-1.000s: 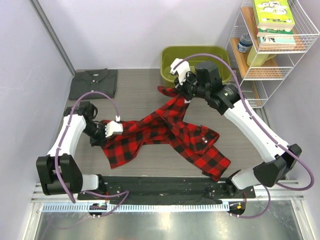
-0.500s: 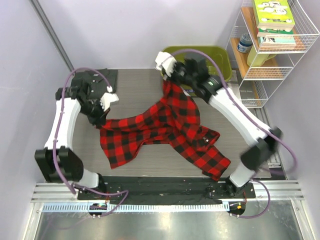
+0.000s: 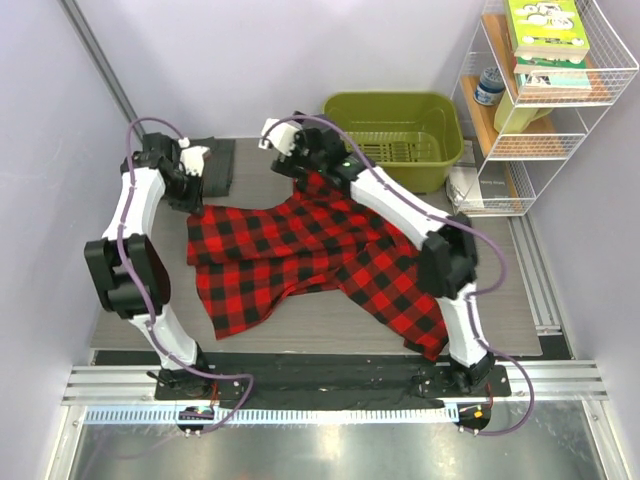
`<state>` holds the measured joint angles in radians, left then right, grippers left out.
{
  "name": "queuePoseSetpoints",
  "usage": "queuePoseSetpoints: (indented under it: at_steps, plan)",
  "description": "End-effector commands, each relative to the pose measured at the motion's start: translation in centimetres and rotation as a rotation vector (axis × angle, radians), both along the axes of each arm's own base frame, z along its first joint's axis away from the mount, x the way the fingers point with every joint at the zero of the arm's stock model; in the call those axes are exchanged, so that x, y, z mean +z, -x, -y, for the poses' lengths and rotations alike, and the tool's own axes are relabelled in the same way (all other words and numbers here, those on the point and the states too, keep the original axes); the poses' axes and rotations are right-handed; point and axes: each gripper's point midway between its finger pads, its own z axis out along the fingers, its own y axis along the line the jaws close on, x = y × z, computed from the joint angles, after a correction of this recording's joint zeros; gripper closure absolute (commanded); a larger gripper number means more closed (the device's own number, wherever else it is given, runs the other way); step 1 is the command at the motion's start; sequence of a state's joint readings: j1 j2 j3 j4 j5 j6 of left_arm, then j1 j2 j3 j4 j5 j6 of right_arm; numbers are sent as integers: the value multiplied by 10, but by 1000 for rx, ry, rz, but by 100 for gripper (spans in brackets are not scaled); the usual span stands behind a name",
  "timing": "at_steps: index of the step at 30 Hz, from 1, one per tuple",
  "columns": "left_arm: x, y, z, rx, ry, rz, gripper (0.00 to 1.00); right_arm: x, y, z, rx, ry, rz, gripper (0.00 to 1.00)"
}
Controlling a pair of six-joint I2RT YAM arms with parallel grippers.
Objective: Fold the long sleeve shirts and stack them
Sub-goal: Flatten the shirt out
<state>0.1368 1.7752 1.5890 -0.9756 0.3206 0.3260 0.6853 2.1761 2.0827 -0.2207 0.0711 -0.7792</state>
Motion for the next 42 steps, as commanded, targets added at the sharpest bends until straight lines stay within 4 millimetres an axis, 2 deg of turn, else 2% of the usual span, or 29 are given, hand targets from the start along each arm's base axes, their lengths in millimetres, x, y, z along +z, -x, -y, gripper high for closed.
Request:
queuePoseSetpoints:
  at_steps: [1, 2, 3, 4, 5, 7, 8, 9, 10, 11, 12, 13, 14, 15, 17, 18, 20, 21, 25, 29, 35, 37, 39, 40, 42]
  plan:
    - [-9, -53, -28, 156, -68, 72, 100, 101, 72, 73, -53, -102, -12, 0]
    - [-15, -63, -34, 168, -94, 77, 100, 58, 92, 83, -42, -22, -141, 1]
    - [-18, -70, -37, 174, -94, 74, 100, 45, 107, 91, -8, 4, -212, 0]
    - [-25, -87, -40, 178, -98, 81, 100, 39, 132, 92, 83, 26, -270, 3]
    - [-26, -96, -47, 195, -122, 91, 100, -3, 158, 108, 102, 113, -411, 10]
    - [-27, -110, -52, 210, -123, 95, 97, -35, 181, 123, 127, 159, -524, 20]
    - [-24, -121, -55, 210, -128, 107, 94, -63, 201, 137, 132, 203, -615, 24]
    - [-20, -124, -59, 212, -134, 109, 92, -74, 208, 143, 135, 220, -647, 31]
    - [-19, -116, -57, 178, -124, 75, 82, -86, 210, 151, 116, 235, -674, 33]
    - [-9, -111, -54, 144, -118, 82, 74, -103, 216, 159, 100, 251, -722, 33]
    - [-8, -102, -52, 114, -120, 71, 67, -110, 216, 164, 86, 251, -751, 35]
    - [-7, -91, -48, 54, -122, 61, 56, -116, 213, 171, 64, 243, -777, 35]
    - [-7, -68, -41, 15, -109, 33, 47, -119, 216, 172, 77, 222, -814, 35]
    - [-9, -55, -37, -9, -106, 11, 38, -126, 216, 174, 75, 226, -840, 35]
    - [-14, -25, -27, -85, -79, -38, 34, -137, 222, 176, 100, 250, -879, 34]
    - [-21, -4, -21, -100, -68, -76, 32, -148, 225, 176, 102, 263, -913, 34]
    - [-28, 16, -12, -144, -38, -110, 31, -163, 225, 176, 105, 281, -946, 27]
    - [-36, 30, -8, -153, -19, -142, 31, -177, 221, 179, 73, 305, -963, 26]
    - [-50, 49, 0, -172, 10, -193, 34, -184, 198, 182, 23, 258, -962, 23]
    - [-64, 60, -3, -165, -9, -225, 36, -169, 176, 184, 15, 232, -932, 20]
    - [-82, 63, -10, -161, -46, -256, 39, -177, 151, 184, -39, 220, -935, 19]
    - [-84, 61, -11, -160, -47, -257, 39, -183, 151, 185, -44, 226, -956, 20]
    - [-85, 59, -11, -157, -47, -261, 40, -192, 155, 183, -26, 235, -985, 25]
    - [-85, 57, -12, -154, -50, -259, 40, -194, 160, 184, -18, 241, -1007, 35]
    - [-87, 57, -14, -147, -61, -262, 40, -190, 169, 183, 22, 245, -1025, 50]
